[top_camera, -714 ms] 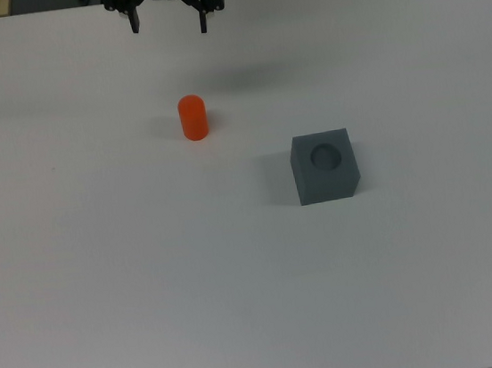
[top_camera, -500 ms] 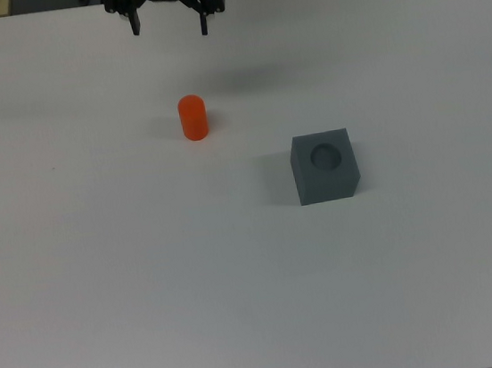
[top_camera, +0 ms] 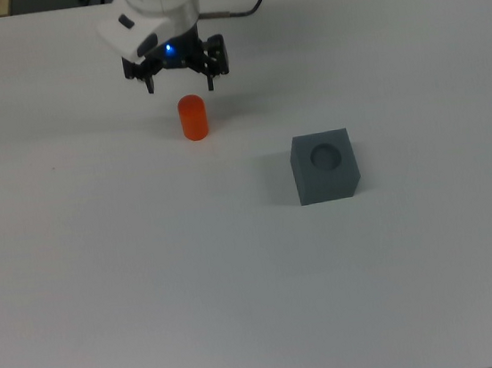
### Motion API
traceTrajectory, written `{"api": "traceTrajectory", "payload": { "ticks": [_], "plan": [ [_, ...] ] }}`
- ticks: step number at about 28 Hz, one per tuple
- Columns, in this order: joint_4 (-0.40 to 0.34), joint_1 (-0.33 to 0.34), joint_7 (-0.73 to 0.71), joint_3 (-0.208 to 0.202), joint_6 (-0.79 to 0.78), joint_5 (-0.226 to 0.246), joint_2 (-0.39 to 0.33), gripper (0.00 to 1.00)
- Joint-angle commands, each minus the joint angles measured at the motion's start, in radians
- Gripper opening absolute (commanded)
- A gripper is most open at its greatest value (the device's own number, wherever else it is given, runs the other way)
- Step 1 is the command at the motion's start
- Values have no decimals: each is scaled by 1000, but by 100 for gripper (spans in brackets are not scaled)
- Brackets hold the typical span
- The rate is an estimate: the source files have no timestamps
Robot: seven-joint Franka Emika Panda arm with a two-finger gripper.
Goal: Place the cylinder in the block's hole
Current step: 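Lower the gripper onto the orange cylinder and close on it, then lift the orange cylinder and carry it toward the grey block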
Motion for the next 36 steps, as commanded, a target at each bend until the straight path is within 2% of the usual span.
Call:
{"api": "traceTrajectory", "payload": {
  "ticks": [1,5,10,14,15,16,25,27,29,30,31,32,36],
  "plan": [
    [-118,-22,-68,2,102,8,-25,100],
    [-189,-22,-82,2,185,0,-18,100],
    [-209,-24,-83,2,222,-5,7,99],
    [-207,-24,-85,2,225,-5,7,79],
    [-204,-24,-85,2,227,-5,7,70],
    [-203,-24,-86,2,228,-3,8,68],
    [-198,-18,-88,3,290,-3,41,69],
    [-197,-16,-88,3,305,-3,44,86],
    [-194,-16,-88,3,311,-5,50,87],
    [-189,-16,-88,3,311,-5,51,86],
    [-186,-16,-88,3,311,-5,51,79],
    [-184,-16,-91,3,313,-5,53,61],
    [-178,-18,-94,3,313,-5,51,38]
  ]
}}
